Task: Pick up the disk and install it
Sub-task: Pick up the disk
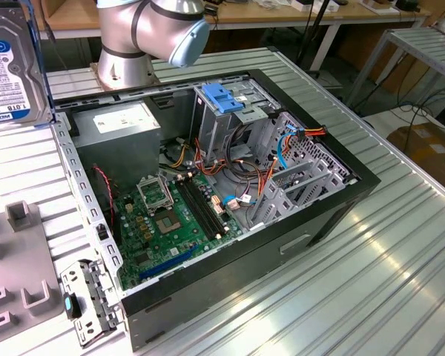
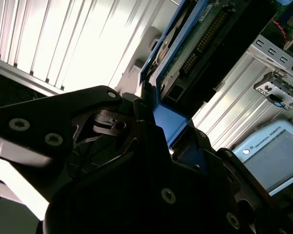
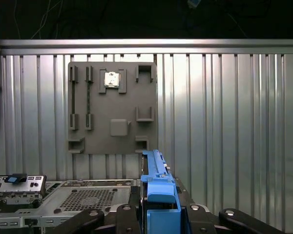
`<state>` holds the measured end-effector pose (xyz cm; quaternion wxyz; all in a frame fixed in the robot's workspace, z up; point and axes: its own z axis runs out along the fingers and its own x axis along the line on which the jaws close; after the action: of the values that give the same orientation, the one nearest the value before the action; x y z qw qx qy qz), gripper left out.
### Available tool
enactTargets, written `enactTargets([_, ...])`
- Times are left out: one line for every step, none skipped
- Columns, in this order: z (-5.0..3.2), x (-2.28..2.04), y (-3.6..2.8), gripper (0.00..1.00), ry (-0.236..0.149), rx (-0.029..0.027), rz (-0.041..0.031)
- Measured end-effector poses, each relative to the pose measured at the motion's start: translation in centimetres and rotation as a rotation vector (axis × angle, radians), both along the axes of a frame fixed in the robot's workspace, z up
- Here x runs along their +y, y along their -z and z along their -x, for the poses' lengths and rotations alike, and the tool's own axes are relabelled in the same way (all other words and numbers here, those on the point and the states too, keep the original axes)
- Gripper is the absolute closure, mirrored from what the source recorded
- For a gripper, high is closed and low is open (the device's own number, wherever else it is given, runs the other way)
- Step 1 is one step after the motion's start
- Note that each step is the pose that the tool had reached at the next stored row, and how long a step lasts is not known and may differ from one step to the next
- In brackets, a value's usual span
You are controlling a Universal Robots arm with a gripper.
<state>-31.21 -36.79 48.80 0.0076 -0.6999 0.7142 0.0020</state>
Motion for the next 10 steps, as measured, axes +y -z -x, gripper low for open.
enactTargets([-0.10, 0.00, 0.01, 0.63, 0.000, -0.0001, 0.0000])
enactTargets([-0.19, 0.00, 0.01, 0.63, 0.000, 0.0000, 0.0000])
enactTargets([-0.27, 0.00, 0.01, 0.63, 0.000, 0.0000, 0.0000])
enactTargets([-0.36, 0.00, 0.01, 0.63, 0.000, -0.0001, -0.0001])
enactTargets([-0.44, 0.00, 0.01, 0.63, 0.000, 0.0000, 0.0000])
enactTargets([-0.58, 0.00, 0.01, 0.63, 0.000, 0.0000, 0.0000])
enactTargets([-0.72, 0.00, 0.01, 0.63, 0.000, 0.0000, 0.0000])
enactTargets([-0.85, 0.00, 0.01, 0.63, 0.000, -0.0001, 0.0000])
enactTargets([-0.96, 0.00, 0.01, 0.63, 0.000, 0.0000, 0.0000])
enactTargets([-1.13, 0.00, 0.02, 0.63, 0.000, 0.0000, -0.0001])
